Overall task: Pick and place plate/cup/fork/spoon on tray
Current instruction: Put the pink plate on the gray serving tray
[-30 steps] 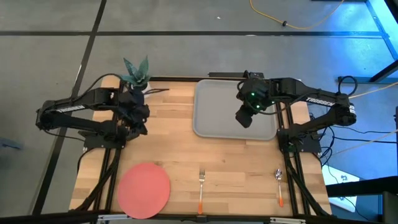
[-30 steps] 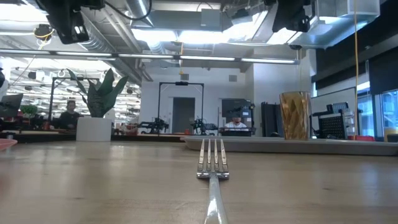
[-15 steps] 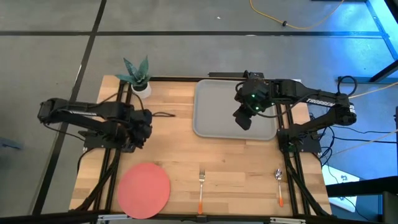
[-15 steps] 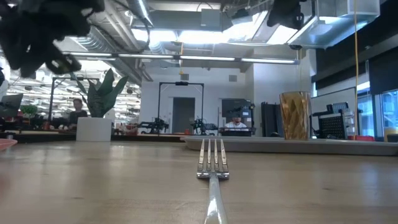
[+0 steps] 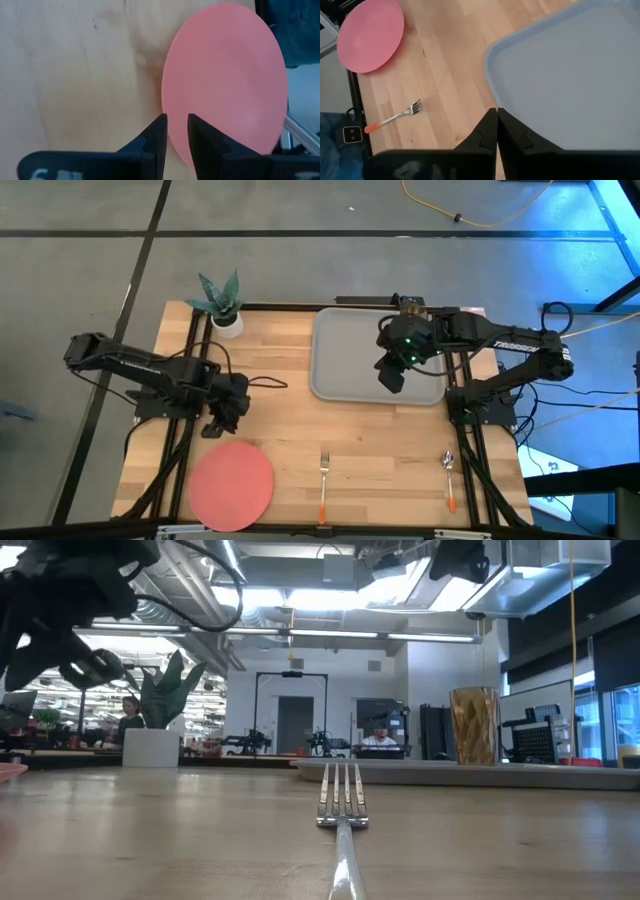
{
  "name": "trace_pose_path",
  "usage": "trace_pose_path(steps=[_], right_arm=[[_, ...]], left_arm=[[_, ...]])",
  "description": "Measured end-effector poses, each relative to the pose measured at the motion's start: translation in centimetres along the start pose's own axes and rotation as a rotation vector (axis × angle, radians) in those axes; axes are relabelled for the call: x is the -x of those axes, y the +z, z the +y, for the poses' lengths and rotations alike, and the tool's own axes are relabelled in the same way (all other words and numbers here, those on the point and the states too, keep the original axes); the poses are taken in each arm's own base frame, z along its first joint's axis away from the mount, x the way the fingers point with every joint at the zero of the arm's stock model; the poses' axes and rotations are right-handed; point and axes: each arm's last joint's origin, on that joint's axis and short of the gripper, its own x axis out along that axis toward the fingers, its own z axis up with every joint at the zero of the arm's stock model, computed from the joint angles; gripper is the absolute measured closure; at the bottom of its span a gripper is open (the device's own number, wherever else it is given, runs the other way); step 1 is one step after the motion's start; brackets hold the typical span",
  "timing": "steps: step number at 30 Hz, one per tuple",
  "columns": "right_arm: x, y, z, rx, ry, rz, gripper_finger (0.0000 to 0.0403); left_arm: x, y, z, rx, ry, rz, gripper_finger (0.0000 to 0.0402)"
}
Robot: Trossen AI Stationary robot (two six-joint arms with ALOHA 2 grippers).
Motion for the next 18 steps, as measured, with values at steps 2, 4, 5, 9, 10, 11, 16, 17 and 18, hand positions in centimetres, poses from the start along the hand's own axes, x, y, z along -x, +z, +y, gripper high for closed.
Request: trace_pose_path(steps=[2, 4, 5, 9, 10, 11, 16, 17, 18], right_arm=[[0.0, 0.0, 0.0, 0.000, 0.001, 0.000, 0.0393], [0.0, 0.0, 0.0, -0.003, 0.001, 0.000, 0.0393], [0.0, 0.0, 0.0, -0.003, 0.000, 0.000, 0.0393], [0.0, 0.0, 0.0, -0.003, 0.000, -0.001, 0.0393], [0.0, 0.0, 0.0, -0.003, 0.000, 0.000, 0.0393], [0.0, 0.0, 0.0, -0.003, 0.000, -0.001, 0.0393], [0.0, 0.0, 0.0, -0.003, 0.000, -0.001, 0.0393], [0.0, 0.0, 0.0, -0.003, 0.000, -0.001, 0.0393], [0.0, 0.0, 0.0, -0.003, 0.000, -0.001, 0.0393]], left_arm=[[-0.5, -0.2, 0.2, 0.018, 0.011, -0.013, 0.0333], [-0.9, -0.5, 0.3, 0.043, 0.008, -0.012, 0.0333], [-1.2, -0.6, 0.3, 0.051, 0.004, -0.011, 0.0333], [-2.0, -1.3, 0.4, 0.066, -0.008, -0.004, 0.0333], [-2.2, -1.4, 0.4, 0.070, -0.013, -0.006, 0.0333], [-2.4, -1.5, 0.4, 0.066, -0.018, -0.007, 0.0333], [-3.4, -2.4, 0.3, 0.039, -0.007, 0.009, 0.0333], [-3.6, -2.6, 0.3, 0.042, -0.003, 0.009, 0.0333], [-3.8, -2.7, 0.3, 0.043, -0.001, 0.013, 0.0333]])
